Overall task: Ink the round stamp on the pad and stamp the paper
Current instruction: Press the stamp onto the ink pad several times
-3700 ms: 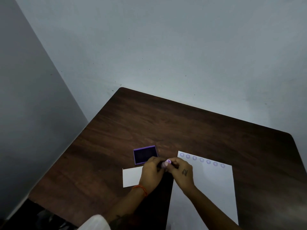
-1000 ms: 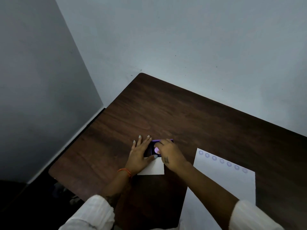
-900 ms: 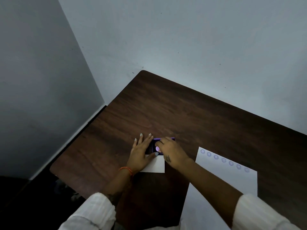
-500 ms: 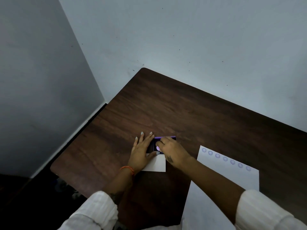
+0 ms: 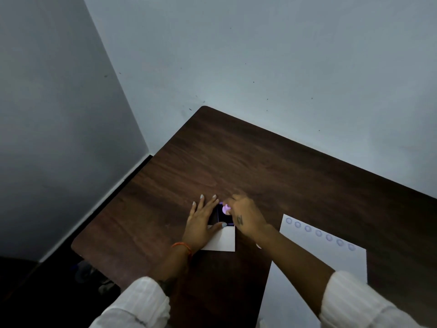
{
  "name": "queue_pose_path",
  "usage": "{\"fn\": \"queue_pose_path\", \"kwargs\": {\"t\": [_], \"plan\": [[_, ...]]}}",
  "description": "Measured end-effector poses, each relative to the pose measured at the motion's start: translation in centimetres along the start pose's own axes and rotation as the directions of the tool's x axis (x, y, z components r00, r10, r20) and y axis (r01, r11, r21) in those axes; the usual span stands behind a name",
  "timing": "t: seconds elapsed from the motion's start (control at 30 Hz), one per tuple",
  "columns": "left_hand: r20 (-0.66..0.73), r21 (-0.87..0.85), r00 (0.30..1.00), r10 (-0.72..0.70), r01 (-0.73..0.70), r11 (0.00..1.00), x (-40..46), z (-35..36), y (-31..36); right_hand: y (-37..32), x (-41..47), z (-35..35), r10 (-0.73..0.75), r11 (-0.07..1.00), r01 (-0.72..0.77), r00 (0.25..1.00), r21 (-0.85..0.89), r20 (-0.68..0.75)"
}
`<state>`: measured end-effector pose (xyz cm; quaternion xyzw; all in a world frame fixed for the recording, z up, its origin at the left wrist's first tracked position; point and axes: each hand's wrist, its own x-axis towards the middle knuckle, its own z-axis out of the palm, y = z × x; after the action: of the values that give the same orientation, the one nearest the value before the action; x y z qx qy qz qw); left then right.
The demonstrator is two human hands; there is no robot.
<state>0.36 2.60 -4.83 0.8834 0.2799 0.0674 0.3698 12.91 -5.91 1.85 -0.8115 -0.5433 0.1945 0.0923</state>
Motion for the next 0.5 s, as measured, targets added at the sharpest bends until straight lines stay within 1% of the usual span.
{"fn": "queue_pose_path", "kwargs": {"t": [0.1,0.2,0.23,0.37,0.5], "plan": [[-0.004,-0.002,1.000,0.004,-0.004,1.000,-0.1,-0.1,0.1,0.0,0.0,0.2,-0.070,0.991,0.072,0.997,-0.114,0.023],[-0.006,0.004,1.000,0.004,-0.004,1.000,-0.1,-0.1,0.2,-0.1,0.8,-0.7,-0.112,0.985,0.122,0.990,-0.124,0.088],[-0.008,0.004,1.000,0.003,-0.003,1.000,-0.1,-0.1,0.3,-0.2,1.1,-0.8,-0.107,0.987,0.117,0.990,-0.113,0.093],[-0.015,0.024,1.000,0.012,-0.012,1.000,-0.1,0.1,0.0,-0.7,0.6,0.4,0.011,0.996,-0.007,0.999,-0.085,0.038],[-0.011,0.012,1.000,0.001,-0.001,1.000,-0.1,0.1,0.0,-1.4,0.6,0.8,0.076,0.993,-0.075,0.997,-0.087,0.011]]}}
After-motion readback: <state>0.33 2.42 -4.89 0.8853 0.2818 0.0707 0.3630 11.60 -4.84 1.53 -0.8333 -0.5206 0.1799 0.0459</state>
